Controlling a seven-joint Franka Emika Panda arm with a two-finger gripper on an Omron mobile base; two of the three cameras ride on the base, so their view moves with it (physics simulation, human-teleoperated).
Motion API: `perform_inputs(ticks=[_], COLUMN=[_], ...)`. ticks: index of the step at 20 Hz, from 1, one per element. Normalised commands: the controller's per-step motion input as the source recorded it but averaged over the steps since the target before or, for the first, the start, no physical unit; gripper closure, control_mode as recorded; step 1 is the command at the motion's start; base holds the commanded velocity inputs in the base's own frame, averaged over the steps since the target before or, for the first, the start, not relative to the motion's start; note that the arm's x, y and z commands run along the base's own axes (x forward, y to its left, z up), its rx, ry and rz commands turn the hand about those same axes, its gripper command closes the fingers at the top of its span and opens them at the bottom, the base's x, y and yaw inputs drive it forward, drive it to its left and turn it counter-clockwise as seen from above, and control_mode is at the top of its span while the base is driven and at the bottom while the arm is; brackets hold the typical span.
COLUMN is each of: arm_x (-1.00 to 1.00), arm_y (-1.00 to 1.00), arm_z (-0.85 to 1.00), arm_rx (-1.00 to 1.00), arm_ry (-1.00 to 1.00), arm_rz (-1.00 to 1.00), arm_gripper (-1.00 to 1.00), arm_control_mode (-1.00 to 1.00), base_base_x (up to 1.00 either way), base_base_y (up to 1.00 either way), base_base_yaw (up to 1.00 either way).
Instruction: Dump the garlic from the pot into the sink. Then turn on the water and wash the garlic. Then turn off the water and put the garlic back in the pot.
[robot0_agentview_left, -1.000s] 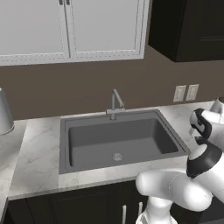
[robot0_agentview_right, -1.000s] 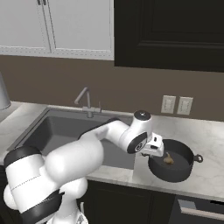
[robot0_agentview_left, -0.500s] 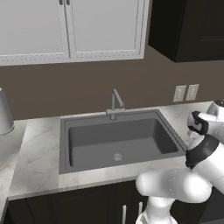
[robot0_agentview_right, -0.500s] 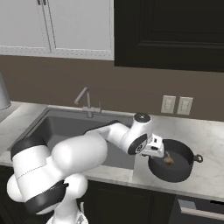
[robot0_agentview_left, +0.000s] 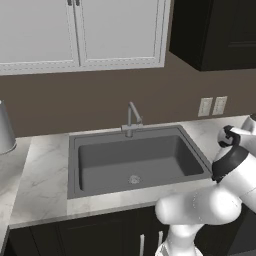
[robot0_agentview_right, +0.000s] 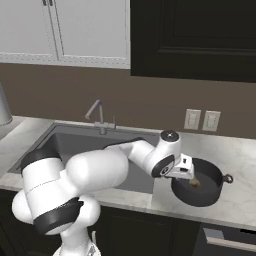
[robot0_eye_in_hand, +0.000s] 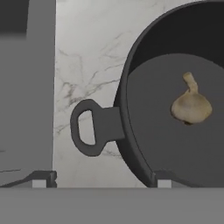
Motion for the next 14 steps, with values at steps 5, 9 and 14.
perform_inputs(ticks=[5, 9, 14], arm_x=[0.0, 0.0, 0.0], arm_y=[-0.01, 0.0, 0.0], arm_z=[0.0, 0.0, 0.0], arm_rx=[0.0, 0.0, 0.0], arm_ry=[0.0, 0.0, 0.0], arm_rz=[0.08, 0.06, 0.07], arm_gripper=[-1.0, -1.0, -1.0], arm_control_mode=[-1.0, -1.0, -1.0], base_base_x=[0.0, 0.0, 0.0], base_base_y=[0.0, 0.0, 0.0], base_base_yaw=[0.0, 0.0, 0.0])
